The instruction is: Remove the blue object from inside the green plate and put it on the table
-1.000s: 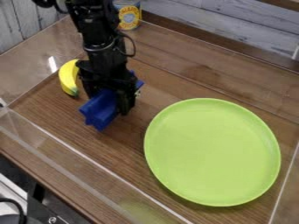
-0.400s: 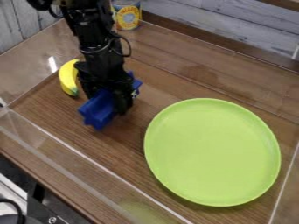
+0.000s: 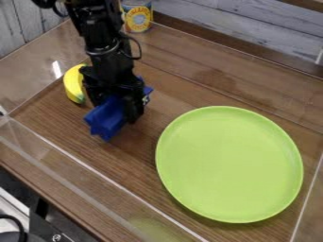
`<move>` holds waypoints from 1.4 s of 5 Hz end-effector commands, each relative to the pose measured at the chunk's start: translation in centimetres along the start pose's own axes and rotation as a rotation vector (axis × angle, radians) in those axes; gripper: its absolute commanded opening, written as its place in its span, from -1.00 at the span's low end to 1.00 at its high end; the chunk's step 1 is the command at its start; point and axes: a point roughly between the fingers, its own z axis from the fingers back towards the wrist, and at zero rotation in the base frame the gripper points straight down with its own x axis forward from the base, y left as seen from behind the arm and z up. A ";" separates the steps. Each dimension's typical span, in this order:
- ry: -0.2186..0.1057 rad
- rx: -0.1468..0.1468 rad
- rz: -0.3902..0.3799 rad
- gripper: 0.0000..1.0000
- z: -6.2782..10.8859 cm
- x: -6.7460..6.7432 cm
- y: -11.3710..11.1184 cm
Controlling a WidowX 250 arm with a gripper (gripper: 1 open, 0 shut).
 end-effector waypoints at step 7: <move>-0.068 -0.005 -0.011 1.00 2.7 2.1 -0.4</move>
